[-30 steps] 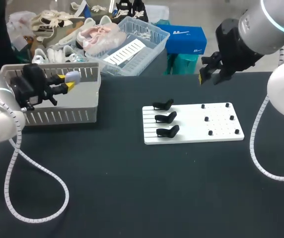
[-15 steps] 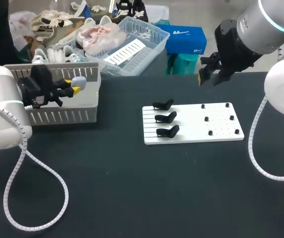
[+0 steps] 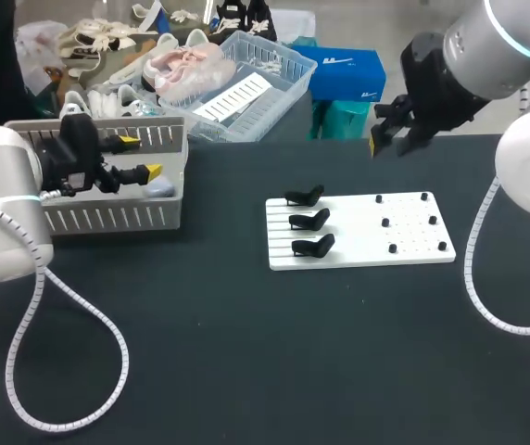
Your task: Pick up each earbud case from the left stands, insert the matching earbuds, close the lid, and place the case in the box.
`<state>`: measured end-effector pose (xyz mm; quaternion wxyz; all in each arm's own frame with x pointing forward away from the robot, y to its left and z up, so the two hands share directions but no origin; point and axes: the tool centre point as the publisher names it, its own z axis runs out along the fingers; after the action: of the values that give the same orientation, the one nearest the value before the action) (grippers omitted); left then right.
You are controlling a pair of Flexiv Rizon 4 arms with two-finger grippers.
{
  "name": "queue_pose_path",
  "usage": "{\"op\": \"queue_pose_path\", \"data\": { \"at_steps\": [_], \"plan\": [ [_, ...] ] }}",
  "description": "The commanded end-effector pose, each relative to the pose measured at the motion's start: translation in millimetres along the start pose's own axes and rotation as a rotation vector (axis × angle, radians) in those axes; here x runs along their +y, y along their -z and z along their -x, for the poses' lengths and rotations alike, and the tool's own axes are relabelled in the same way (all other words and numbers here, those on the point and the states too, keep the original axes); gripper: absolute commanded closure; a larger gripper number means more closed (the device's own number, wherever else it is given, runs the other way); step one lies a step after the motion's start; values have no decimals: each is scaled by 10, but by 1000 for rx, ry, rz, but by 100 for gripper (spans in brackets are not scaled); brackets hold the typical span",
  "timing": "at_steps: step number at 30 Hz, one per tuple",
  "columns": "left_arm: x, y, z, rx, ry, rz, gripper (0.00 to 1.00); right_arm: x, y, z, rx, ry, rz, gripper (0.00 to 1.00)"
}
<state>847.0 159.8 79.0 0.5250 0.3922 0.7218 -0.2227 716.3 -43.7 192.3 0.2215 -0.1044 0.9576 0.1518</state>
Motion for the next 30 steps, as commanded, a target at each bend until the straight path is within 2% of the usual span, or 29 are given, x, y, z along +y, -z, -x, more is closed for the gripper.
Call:
{"op": "queue_pose_path", "data": {
  "at_steps": [1, 9, 17, 24, 30],
  "plan": [
    [-82, 78, 87, -2, -11, -1, 0, -19, 34, -70, -22, 6, 4, 56],
    [-238, 153, 269, -25, -35, 6, 0, -78, 109, -112, -71, 42, 37, 55],
    [-442, 175, 373, -35, -25, -2, 0, -262, 196, -228, -135, 110, 80, 54],
    [-629, 218, 527, -38, -34, -25, 0, -458, 255, -328, -158, 101, 93, 54],
    [-817, 220, 566, -53, -31, -33, 0, -564, 302, -399, -184, 97, 114, 52]
  ]
}}
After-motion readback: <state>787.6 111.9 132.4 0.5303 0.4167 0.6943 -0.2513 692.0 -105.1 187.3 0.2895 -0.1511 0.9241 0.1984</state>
